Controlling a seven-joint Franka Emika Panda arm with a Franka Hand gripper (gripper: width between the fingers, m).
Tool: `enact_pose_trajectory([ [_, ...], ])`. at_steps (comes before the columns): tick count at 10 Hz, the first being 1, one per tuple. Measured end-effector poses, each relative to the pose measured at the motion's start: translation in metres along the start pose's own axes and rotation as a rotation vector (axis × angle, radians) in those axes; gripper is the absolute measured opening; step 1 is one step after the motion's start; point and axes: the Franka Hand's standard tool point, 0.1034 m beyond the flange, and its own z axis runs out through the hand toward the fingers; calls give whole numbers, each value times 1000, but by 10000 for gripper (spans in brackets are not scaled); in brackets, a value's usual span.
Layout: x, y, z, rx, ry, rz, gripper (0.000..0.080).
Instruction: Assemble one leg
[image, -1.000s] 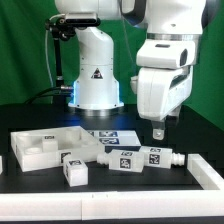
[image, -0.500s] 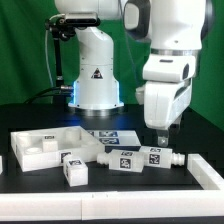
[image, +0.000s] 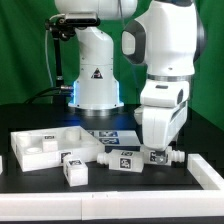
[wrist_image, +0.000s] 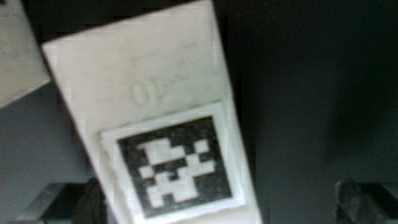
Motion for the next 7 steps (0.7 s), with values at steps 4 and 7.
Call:
enact_pose_trajectory([
  [4, 0, 0, 0, 0, 0, 1, 384],
  [7, 0, 0, 0, 0, 0, 1, 315],
])
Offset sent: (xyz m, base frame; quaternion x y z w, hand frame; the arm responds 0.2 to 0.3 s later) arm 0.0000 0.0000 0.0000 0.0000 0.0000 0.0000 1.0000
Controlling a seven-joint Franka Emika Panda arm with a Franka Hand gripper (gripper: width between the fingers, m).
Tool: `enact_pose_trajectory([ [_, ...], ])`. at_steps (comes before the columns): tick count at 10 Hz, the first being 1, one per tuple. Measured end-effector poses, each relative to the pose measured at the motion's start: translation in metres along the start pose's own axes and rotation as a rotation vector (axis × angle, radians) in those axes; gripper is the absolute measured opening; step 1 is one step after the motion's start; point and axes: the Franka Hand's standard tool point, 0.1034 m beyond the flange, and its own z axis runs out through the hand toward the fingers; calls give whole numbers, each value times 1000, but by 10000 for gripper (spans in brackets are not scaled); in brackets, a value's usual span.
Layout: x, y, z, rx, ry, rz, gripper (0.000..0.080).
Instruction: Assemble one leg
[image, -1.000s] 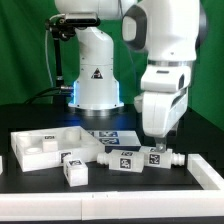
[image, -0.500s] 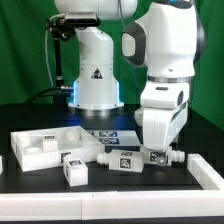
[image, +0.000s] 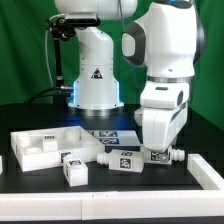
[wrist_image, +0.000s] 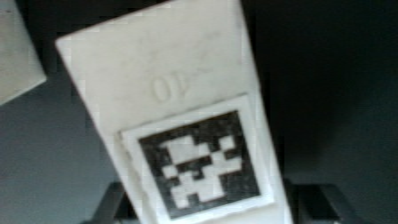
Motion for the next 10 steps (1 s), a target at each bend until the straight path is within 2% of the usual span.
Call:
enact_pose_trajectory([
  [2, -5, -6, -4, 10, -12, 28, 315],
  [4, -17, -39, -15, 22, -27, 44, 315],
  [5, -19, -57, -22, 16, -20, 49, 315],
  [6, -23, -67, -27, 18, -23, 56, 317],
  [7, -23, -63, -24, 20, -23, 61, 317],
  [10, -23, -65, -22, 23, -25, 62, 317],
])
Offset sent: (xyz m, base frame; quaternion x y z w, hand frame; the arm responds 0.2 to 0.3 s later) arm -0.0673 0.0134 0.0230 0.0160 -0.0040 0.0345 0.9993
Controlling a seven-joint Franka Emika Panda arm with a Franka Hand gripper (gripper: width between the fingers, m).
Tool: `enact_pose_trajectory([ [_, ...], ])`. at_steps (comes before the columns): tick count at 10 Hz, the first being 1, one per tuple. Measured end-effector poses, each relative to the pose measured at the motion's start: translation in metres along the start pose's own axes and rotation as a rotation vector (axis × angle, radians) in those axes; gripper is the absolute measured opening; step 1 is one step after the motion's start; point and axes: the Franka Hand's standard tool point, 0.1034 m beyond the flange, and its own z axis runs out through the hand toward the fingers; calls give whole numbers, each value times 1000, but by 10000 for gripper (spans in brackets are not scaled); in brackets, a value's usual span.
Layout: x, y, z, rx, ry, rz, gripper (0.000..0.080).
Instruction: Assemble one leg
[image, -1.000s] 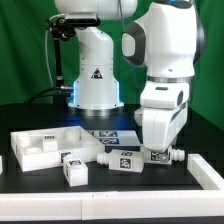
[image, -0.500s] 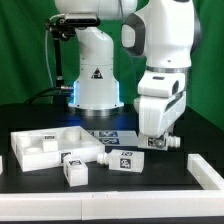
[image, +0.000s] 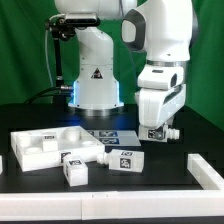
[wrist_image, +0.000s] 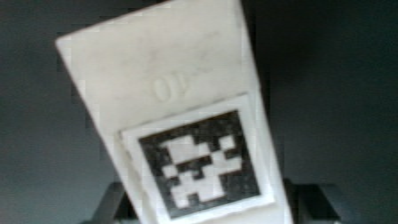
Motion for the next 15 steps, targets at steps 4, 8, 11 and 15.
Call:
enact_pose_trajectory([
  [4, 12, -48, 25, 3, 41, 21, 317],
  [8, 8, -44, 26, 4, 38, 27, 317],
  [11, 8, -43, 24, 4, 35, 25, 624],
  [15, -15, 0, -44, -11, -40, -36, 649],
])
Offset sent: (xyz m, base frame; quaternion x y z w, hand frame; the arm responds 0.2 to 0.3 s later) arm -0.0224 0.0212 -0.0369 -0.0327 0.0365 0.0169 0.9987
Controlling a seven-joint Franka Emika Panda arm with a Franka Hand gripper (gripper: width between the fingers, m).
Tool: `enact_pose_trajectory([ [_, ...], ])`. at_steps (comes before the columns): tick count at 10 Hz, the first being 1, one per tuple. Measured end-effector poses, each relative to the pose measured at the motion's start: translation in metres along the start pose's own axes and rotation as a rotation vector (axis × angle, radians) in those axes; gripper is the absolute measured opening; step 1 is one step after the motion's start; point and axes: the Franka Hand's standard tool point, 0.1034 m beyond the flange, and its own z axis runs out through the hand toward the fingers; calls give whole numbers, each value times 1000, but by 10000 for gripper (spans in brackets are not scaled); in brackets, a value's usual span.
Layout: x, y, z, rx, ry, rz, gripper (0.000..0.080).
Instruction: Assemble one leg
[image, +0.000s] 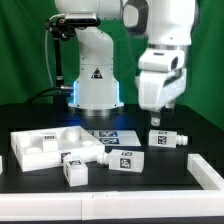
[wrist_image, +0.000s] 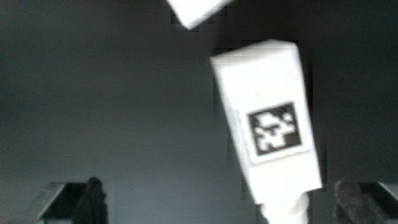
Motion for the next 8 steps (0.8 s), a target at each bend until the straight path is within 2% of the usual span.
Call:
enact_pose_trajectory([
  [1, -12, 27, -14, -20, 9, -27, 649],
  [2, -21, 44, -11, -22, 14, -24, 649],
  [3, -16, 47, -6, -15, 14, -19, 649],
  [6, -19, 49, -4, -15, 14, -42, 649],
  [7, -25, 64, 5, -16, 19, -72, 649],
  [8, -25, 87, 7, -11, 13, -53, 649],
])
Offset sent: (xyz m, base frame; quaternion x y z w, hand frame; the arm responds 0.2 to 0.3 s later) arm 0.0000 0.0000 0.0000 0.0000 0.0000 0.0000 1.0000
